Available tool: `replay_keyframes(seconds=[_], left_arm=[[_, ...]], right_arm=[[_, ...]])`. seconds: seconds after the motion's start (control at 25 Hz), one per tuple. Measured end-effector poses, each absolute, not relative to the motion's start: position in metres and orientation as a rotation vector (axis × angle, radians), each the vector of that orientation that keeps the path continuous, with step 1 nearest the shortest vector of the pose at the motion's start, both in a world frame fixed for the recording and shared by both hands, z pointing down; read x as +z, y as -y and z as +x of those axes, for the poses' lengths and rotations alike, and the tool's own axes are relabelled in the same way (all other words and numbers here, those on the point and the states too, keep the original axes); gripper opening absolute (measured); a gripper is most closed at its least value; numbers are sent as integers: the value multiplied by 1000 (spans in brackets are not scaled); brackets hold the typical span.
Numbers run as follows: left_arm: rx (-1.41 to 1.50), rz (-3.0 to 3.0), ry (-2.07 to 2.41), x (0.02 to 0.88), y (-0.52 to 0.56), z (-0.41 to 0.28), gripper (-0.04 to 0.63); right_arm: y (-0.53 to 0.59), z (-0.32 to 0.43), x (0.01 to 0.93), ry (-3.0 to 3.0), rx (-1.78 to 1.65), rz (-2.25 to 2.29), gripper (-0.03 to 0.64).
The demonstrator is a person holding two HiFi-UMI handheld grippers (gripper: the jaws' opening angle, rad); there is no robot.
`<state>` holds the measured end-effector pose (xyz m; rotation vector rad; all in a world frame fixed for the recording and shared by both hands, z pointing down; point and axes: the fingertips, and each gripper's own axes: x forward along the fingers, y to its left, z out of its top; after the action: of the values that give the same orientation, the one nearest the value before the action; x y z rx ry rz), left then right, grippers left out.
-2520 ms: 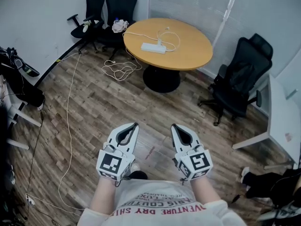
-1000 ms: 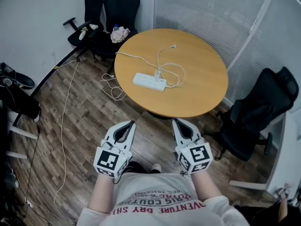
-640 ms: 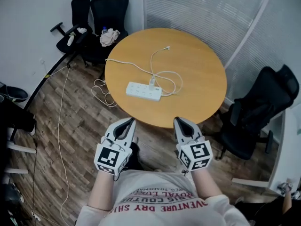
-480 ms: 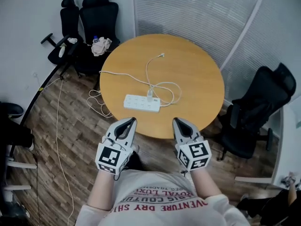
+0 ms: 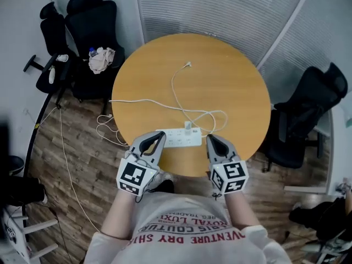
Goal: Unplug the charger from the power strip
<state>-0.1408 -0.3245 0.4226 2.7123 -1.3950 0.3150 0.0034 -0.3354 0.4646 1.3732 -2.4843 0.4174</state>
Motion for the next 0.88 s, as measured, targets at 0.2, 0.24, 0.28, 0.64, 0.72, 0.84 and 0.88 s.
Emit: replay_keyframes(seconds=[0.2, 0.24, 0.28, 0.64, 0.72, 0.84, 0.88], left_arm=[[409, 2740, 1161, 484, 344, -141, 34], [423, 2733, 1118, 498, 347, -140, 34], [438, 2724, 1080, 512, 351, -139, 34], [642, 2641, 820, 623, 363, -114, 34], [703, 2613, 789, 640, 362, -109, 34], [840, 2537, 781, 667, 361, -108, 34], [878, 2516, 785, 673, 361, -108, 34]], right_arm=[[352, -9, 511, 2366, 511, 1402, 29], [355, -10, 520, 2350, 526, 1404, 29], [358, -13, 529, 2336, 539, 1404, 29], [370, -19, 606, 2217, 628, 1354, 29], [368, -19, 618, 2187, 631, 1336, 29], [365, -20, 630, 2151, 641, 1315, 29], [364, -21, 633, 2142, 646, 1307, 29]])
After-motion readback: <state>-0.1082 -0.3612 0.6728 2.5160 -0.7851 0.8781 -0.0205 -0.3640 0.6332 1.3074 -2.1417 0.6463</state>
